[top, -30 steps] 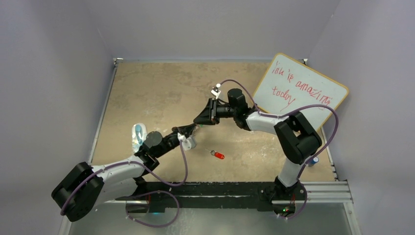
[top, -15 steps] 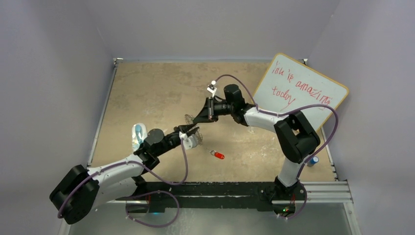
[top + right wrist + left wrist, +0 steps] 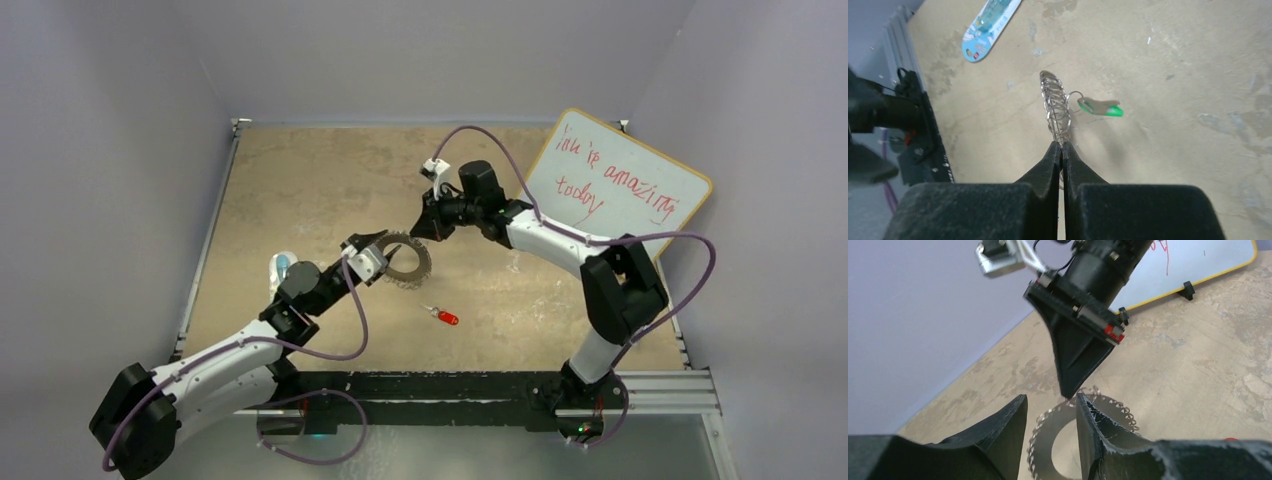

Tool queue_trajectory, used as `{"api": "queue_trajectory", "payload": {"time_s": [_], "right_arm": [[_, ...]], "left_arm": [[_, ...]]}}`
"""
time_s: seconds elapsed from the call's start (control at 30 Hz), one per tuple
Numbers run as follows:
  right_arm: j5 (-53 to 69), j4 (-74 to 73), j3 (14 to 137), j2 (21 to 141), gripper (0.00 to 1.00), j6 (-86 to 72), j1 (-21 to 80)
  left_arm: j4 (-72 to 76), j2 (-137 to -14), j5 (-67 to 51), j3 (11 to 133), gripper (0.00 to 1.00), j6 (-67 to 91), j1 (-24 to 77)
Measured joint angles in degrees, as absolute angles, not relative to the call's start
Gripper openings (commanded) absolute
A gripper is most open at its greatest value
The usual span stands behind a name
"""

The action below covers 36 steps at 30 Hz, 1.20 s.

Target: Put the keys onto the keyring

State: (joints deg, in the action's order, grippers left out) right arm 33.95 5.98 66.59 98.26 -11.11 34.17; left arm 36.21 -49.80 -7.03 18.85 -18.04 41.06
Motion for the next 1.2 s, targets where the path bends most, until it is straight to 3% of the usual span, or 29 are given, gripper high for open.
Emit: {"api": "queue_trajectory", "payload": {"time_s": [0.6, 0.83, 1.2], "right_arm": [[32.67, 22.20, 50.59, 80.86, 0.00, 7.20, 34.17], [33.85, 27.18, 44.42, 81.47, 0.00, 5.21, 34.17], [39.99, 46.46, 35.14, 79.88, 0.00, -2.96, 34.17]], "left_arm": [[40.82, -51.64, -5.48, 14.85, 0.38, -18.87, 41.06], [42.76, -56.86, -9.32, 14.85, 0.34, -19.29, 41.06], [47.33, -57.87, -15.16, 14.09, 0.33, -17.93, 41.06]]}}
